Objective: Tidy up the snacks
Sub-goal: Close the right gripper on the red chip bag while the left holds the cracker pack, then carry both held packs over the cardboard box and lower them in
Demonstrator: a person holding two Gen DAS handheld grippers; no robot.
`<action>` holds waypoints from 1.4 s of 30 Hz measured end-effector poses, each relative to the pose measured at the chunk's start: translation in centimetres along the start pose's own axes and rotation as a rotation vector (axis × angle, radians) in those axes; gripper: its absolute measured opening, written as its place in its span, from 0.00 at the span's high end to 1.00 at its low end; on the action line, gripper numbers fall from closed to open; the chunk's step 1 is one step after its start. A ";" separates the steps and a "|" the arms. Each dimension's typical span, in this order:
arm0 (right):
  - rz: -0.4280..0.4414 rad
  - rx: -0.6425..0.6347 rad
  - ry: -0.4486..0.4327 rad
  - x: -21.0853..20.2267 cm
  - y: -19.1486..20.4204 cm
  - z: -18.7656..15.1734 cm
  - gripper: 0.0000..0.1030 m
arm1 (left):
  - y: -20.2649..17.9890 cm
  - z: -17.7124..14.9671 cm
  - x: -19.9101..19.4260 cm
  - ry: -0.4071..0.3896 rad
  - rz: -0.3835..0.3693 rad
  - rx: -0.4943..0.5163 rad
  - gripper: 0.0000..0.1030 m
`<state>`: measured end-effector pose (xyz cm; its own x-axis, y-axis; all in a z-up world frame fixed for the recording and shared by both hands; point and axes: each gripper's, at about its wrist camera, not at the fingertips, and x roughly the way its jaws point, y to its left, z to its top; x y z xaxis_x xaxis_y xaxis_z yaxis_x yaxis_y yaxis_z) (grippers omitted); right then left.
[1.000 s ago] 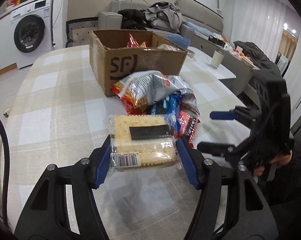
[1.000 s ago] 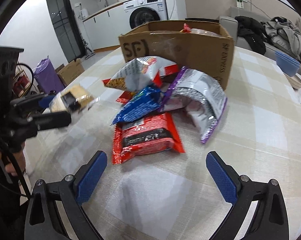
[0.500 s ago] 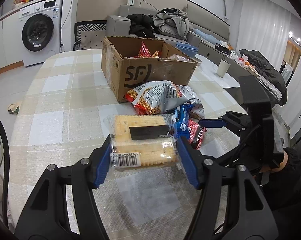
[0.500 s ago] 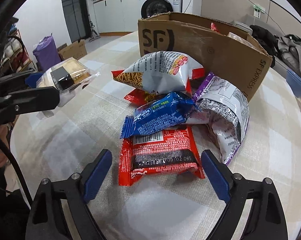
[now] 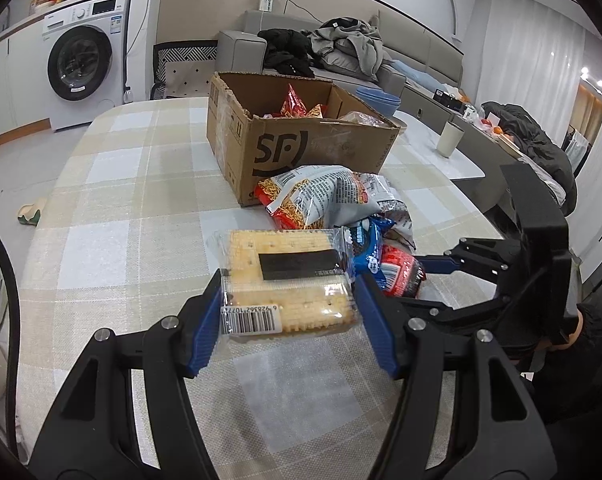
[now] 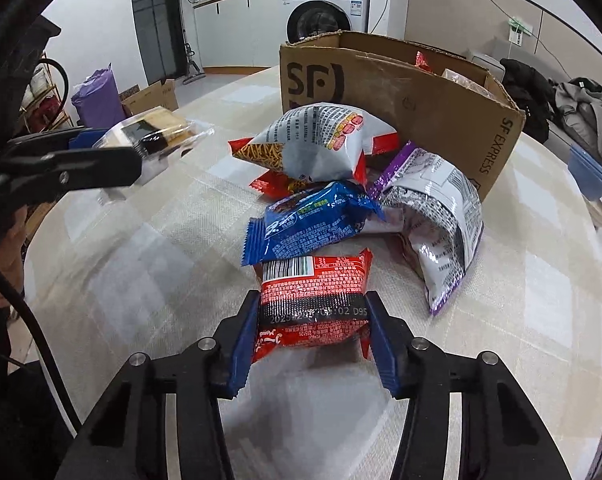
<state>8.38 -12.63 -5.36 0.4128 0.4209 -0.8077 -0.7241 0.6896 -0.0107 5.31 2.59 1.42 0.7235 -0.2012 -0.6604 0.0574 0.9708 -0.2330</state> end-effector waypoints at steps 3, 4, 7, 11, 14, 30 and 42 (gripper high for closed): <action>0.004 0.013 -0.010 -0.7 -0.2 -0.6 0.50 | 0.0 0.1 0.0 -0.004 0.003 -0.003 0.41; 0.004 0.018 -0.016 -1.1 -0.4 -0.9 0.50 | 0.0 0.1 0.0 -0.005 0.004 -0.004 0.41; 0.005 0.042 -0.042 -2.2 -1.1 -1.6 0.50 | 0.1 0.1 0.0 -0.011 0.008 -0.008 0.41; 0.002 0.068 -0.087 -4.0 -2.0 -2.4 0.50 | 0.0 0.2 -0.2 -0.018 0.011 -0.010 0.41; -0.002 0.085 -0.132 -5.3 -2.4 -2.3 0.50 | -0.4 0.4 -0.5 -0.033 0.015 -0.005 0.41; -0.019 0.146 -0.360 -11.0 -4.4 -0.4 0.50 | -1.5 3.2 -1.7 -0.113 0.048 0.006 0.41; -0.024 0.185 -0.442 -11.6 -6.1 2.4 0.50 | -1.6 7.8 -1.1 -0.166 0.050 -0.005 0.41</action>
<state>9.35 -20.29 5.47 0.6527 0.5859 -0.4803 -0.6172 0.7789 0.1113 9.79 2.27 8.07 0.8290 -0.1279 -0.5444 0.0152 0.9783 -0.2066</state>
